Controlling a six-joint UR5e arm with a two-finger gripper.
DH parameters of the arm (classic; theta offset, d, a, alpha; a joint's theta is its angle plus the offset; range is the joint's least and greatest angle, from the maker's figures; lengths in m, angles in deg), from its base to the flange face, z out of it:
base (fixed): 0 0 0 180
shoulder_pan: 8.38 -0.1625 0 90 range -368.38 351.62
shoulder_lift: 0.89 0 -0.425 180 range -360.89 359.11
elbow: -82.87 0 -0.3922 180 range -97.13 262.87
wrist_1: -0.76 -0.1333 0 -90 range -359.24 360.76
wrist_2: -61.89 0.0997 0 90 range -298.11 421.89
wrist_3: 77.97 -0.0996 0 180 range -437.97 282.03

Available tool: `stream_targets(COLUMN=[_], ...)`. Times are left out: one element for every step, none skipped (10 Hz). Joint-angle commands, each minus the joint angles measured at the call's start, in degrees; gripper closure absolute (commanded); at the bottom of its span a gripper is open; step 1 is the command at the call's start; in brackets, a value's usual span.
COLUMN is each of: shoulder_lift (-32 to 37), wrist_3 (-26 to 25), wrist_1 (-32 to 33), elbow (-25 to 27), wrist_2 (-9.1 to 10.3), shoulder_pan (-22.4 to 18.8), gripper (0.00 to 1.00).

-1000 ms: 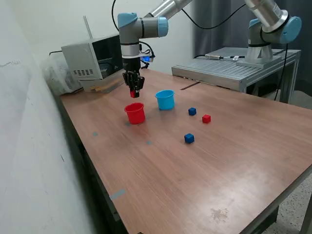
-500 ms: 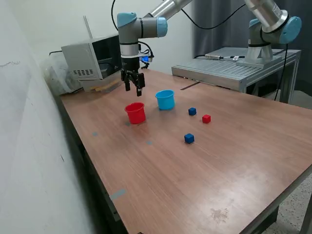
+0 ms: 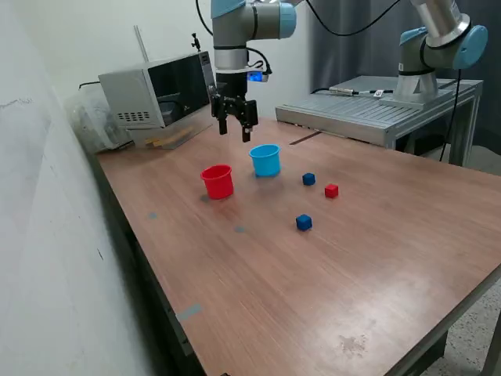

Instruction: Place red objects in the red bin, and blue objects in the blue bin.

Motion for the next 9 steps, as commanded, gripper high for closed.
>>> stream_targets(shoulder_lift=[5.32, 5.32, 4.89, 3.23, 0.6, -2.12, -3.98, -4.43, -5.65], wrist_3=[-7.03, -7.5, -8.2, -9.6, -9.96, -9.96, -9.96, -10.31, -12.49], wrist_1=[0.0, 0.17, 0.44, 0.44, 0.53, 0.53, 0.61, 1.05, 2.01], elbow=[7.14, 7.94, 8.03, 6.55, 4.28, 1.99, 0.31, -0.31, -0.84], wrist_2=[0.22, 0.31, 0.92, 1.71, 1.89, 1.89, 1.89, 1.98, 2.24], shoulder_pan=[-7.35, -9.28, -11.04, -11.49, -11.58, -11.76, -12.02, -12.03, -12.46], gripper=[0.0, 0.0, 0.0, 0.0, 0.0, 0.0, 0.0, 0.0, 0.0])
